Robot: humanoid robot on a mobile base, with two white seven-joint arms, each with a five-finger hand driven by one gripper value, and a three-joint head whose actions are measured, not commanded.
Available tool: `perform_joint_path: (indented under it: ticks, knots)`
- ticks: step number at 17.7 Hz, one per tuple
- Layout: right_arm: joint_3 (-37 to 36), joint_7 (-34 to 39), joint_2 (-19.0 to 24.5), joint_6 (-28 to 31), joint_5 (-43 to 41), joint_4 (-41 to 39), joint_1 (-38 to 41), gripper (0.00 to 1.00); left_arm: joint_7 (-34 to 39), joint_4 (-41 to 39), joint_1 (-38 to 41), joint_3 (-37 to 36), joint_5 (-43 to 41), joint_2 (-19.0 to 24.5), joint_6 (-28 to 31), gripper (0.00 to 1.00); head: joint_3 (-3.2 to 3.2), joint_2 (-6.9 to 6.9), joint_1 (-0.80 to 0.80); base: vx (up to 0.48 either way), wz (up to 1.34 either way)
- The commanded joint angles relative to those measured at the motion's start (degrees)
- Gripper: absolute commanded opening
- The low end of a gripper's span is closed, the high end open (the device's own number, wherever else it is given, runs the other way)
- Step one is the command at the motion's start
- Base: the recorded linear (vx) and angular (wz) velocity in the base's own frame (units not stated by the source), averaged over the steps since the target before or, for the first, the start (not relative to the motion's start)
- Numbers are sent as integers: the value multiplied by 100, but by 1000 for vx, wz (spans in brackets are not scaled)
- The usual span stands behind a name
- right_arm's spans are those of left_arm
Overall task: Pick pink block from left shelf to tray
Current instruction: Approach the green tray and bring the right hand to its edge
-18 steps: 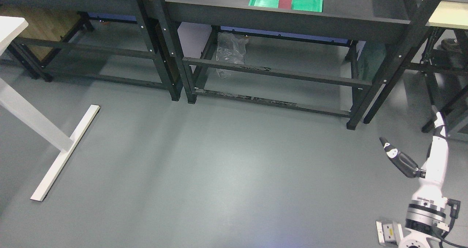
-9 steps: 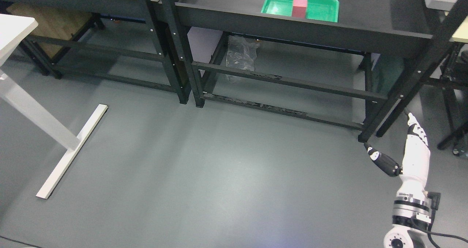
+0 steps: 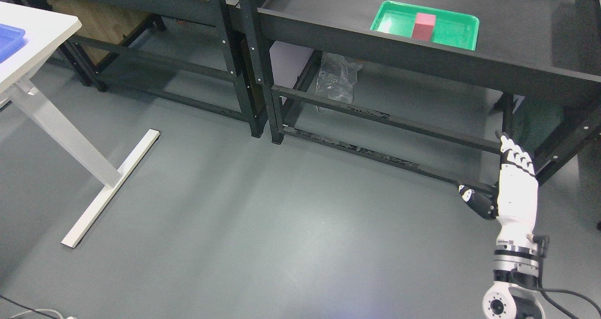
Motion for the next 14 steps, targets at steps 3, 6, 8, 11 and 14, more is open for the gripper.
perform_joint_path:
  ticks: [3,6,8,11,14]
  knots:
    - [-9,-5,-117,179,182,7,-53,99,2,0,52,0,-9,100,3,100,0,0,0,209,-67]
    - [-9,-5,-117,179,182,7,-62,99,2,0,52,0,-9,100,3,100,0,0,0,251,-113]
    - [-9,-5,-117,179,182,7,-97,99,2,0,52,0,-9,100,3,100,0,0,0,224,-96]
    - [-9,-5,-108,179,182,7,-123,99,2,0,52,0,-9,100,3,100,0,0,0,257,-93]
    - [0,-5,-108,179,182,7,-150,99,2,0,52,0,-9,100,3,100,0,0,0,259,-81]
